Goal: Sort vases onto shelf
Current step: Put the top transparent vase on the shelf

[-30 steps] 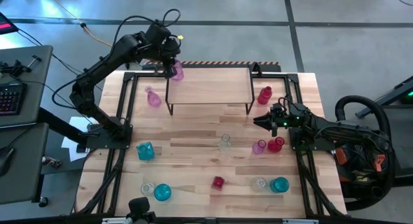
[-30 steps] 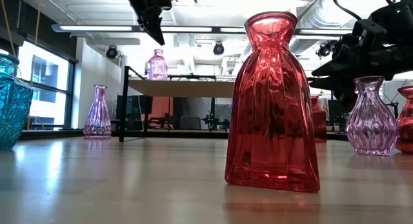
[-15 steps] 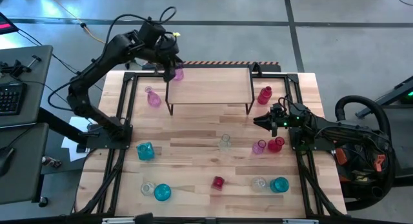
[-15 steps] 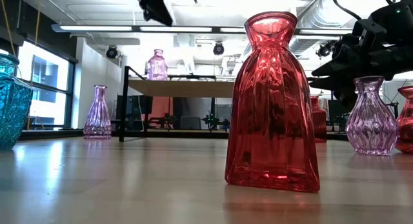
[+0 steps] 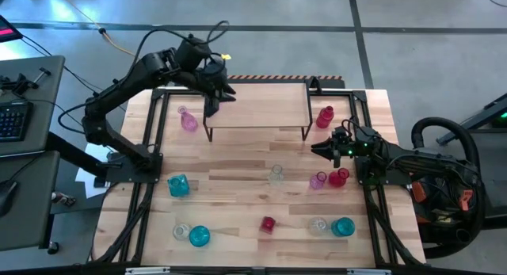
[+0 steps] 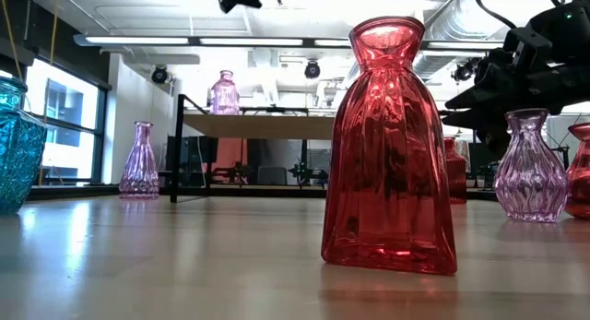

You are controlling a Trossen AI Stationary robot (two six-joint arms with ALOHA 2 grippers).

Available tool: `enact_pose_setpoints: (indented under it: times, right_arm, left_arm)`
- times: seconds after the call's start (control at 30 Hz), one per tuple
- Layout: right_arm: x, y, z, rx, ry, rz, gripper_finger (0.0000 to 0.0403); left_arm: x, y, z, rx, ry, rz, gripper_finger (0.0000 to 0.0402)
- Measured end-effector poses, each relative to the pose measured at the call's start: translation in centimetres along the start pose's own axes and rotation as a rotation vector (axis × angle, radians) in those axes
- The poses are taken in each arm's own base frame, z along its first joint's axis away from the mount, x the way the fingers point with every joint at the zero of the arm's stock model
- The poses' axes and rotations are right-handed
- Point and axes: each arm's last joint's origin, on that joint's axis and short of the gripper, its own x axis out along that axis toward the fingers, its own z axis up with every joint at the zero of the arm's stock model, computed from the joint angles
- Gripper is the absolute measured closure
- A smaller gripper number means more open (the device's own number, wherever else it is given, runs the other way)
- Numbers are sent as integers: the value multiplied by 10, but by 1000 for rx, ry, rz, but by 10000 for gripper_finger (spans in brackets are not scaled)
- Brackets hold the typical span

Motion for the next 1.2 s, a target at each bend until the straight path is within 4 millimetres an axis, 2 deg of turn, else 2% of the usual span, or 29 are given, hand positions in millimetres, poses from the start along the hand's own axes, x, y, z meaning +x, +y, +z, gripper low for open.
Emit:
enact_pose_setpoints:
  times: [0.23, 0.47, 0.6, 0.77, 0.97, 1.2]
  right_arm:
    - [0, -1, 1, -116, -25, -29, 295]
    - [0, -1, 3, 267, -72, -57, 295]
    - [0, -3, 4, 321, -115, -98, 295]
    - [0, -3, 4, 472, -134, -91, 295]
    - [-2, 7, 15, 554, -194, 67, 295]
    - [-10, 27, 38, 478, -346, 300, 295]
  left_arm:
    - [6, -20, 8, -14, -35, -52, 298]
    - [9, -31, 16, -48, -84, -67, 298]
    - [10, -36, 17, -74, -83, -76, 298]
    - [11, -42, 18, -94, -81, -95, 298]
    - [12, -46, 18, -92, -79, -107, 298]
    - [12, -47, 19, -126, -79, -109, 298]
